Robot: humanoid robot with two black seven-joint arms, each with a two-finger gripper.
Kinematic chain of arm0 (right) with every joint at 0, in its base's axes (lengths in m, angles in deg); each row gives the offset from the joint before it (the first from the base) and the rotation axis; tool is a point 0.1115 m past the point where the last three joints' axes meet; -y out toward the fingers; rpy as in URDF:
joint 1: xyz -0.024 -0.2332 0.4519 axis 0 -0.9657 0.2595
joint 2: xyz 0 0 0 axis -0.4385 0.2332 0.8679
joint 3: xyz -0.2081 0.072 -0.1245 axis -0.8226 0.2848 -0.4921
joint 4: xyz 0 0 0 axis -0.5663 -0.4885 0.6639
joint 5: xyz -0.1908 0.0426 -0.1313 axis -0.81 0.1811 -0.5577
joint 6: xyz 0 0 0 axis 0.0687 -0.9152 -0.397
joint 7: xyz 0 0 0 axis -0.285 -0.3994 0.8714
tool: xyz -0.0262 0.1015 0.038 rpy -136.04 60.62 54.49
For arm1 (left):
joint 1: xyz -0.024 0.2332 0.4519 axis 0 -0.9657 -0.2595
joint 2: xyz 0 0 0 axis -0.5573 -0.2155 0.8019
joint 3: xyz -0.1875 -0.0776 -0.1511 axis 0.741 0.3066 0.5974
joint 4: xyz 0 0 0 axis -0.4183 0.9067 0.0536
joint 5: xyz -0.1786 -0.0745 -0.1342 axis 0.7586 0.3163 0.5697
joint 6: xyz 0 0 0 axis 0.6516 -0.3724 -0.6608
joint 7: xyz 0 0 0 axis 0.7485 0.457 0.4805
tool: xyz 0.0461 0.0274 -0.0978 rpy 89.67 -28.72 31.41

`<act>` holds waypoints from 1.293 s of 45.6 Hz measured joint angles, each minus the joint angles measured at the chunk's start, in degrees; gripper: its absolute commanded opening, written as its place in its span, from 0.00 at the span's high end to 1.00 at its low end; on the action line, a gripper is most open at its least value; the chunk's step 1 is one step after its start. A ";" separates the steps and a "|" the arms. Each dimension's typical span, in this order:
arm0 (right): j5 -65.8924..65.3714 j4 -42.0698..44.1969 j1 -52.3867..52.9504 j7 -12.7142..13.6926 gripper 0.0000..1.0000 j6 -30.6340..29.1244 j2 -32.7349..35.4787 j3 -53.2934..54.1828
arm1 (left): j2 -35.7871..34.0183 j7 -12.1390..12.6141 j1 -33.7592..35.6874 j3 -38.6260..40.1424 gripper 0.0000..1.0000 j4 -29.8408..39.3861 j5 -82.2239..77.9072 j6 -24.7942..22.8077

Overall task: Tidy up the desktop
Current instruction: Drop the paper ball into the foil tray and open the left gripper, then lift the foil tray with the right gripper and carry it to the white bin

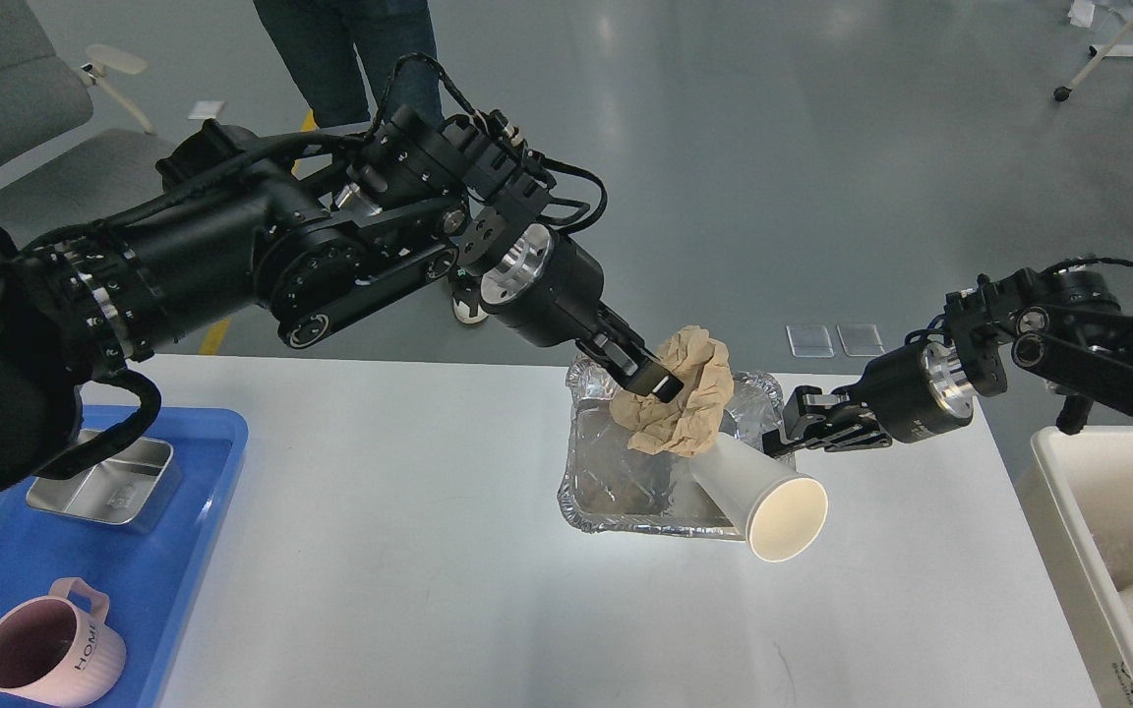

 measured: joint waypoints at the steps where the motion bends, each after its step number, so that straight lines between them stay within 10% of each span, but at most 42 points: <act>1: 0.00 0.12 0.07 -0.03 1.00 0.00 -0.17 0.00 | -0.01 0.11 -0.14 -0.24 0.88 -0.09 0.00 0.03; 13: 0.00 0.93 0.44 -0.06 1.00 0.03 -0.82 0.02 | -0.50 1.54 -1.42 -0.86 0.22 -0.39 0.32 0.16; 20: 0.06 1.08 0.48 -0.05 1.00 0.18 -0.89 0.07 | -0.90 3.38 -1.80 -0.37 0.02 -0.51 2.55 0.15; 40: 0.05 1.10 0.73 0.00 1.00 0.27 -0.67 0.08 | -1.81 9.39 -3.76 1.01 0.02 -6.78 20.91 1.57; 59: 4.91 4.09 -0.17 0.01 1.00 -0.55 2.31 0.08 | -4.92 9.50 -6.05 9.82 0.02 -16.16 57.31 23.27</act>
